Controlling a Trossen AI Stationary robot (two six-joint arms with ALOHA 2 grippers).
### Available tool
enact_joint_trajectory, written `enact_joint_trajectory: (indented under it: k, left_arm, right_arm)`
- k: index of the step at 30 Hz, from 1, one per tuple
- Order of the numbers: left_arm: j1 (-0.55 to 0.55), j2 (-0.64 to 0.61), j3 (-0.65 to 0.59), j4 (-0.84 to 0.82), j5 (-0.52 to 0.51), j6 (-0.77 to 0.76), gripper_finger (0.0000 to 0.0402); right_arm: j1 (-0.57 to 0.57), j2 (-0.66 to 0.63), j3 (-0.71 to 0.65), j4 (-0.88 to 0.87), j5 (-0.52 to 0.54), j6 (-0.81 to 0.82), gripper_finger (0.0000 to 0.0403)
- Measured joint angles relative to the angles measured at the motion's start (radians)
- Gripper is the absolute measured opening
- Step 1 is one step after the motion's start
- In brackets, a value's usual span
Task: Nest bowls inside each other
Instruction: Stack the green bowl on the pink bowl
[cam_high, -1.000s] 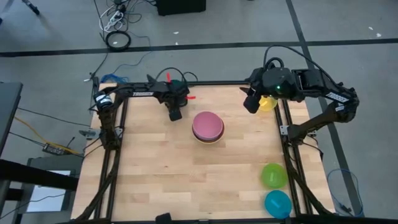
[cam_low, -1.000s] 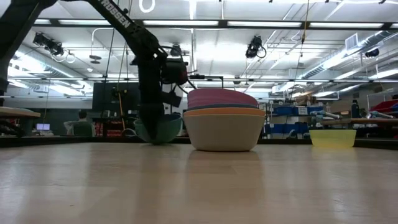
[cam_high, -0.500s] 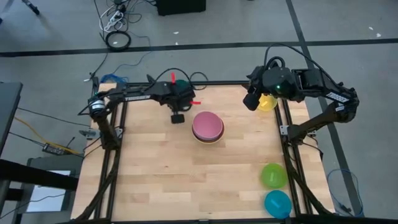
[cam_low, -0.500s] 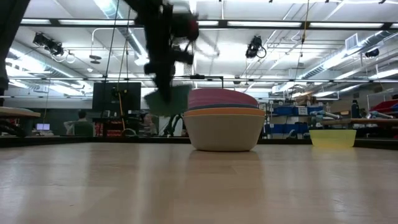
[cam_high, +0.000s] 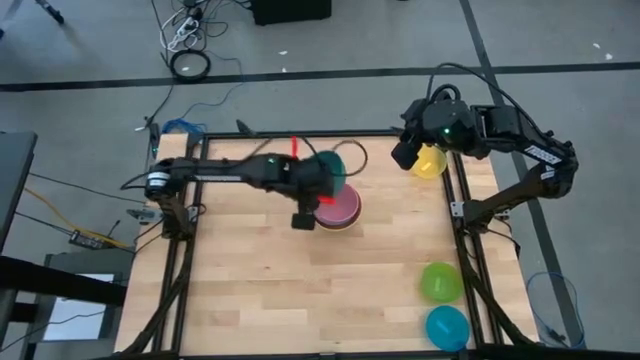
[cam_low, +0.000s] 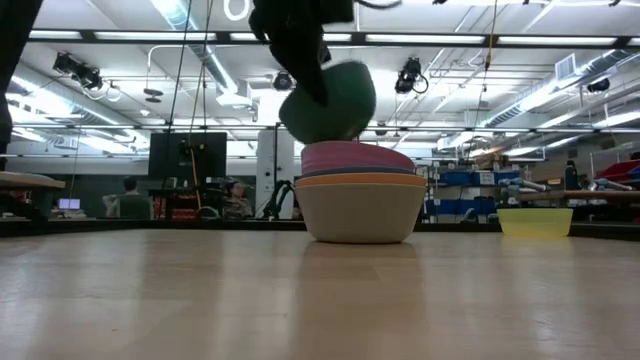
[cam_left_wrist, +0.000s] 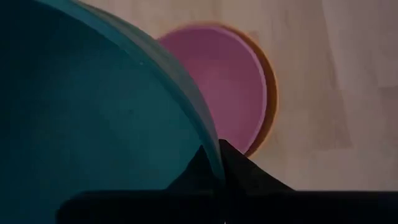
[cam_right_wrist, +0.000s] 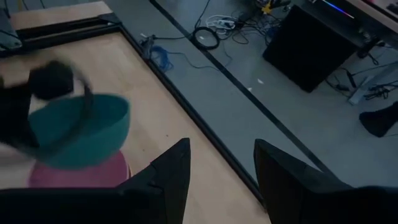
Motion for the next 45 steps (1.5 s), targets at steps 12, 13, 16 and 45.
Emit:
enact_joint_trajectory:
  k: [12, 13, 16, 45]
  left_arm:
    - [-0.054, 0.119, 0.0, 0.04, 0.045, -0.039, 0.001]
    - [-0.055, 0.12, 0.0, 0.037, 0.048, -0.039, 0.0018]
    - [-0.058, 0.121, 0.0, 0.038, 0.049, -0.04, 0.0053]
    - [-0.044, 0.02, -0.031, 0.21, 0.112, -0.142, 0.0228]
  right_arm:
    - [0.008, 0.0, 0.0, 0.0, -0.011, 0.013, 0.0164]
    - [0.008, 0.0, 0.0, 0.0, -0.012, 0.017, 0.0164]
    - [0.008, 0.0, 0.0, 0.0, -0.014, 0.024, 0.0164]
    - [0.163, 0.0, 0.0, -0.027, 0.009, 0.09, 0.0164]
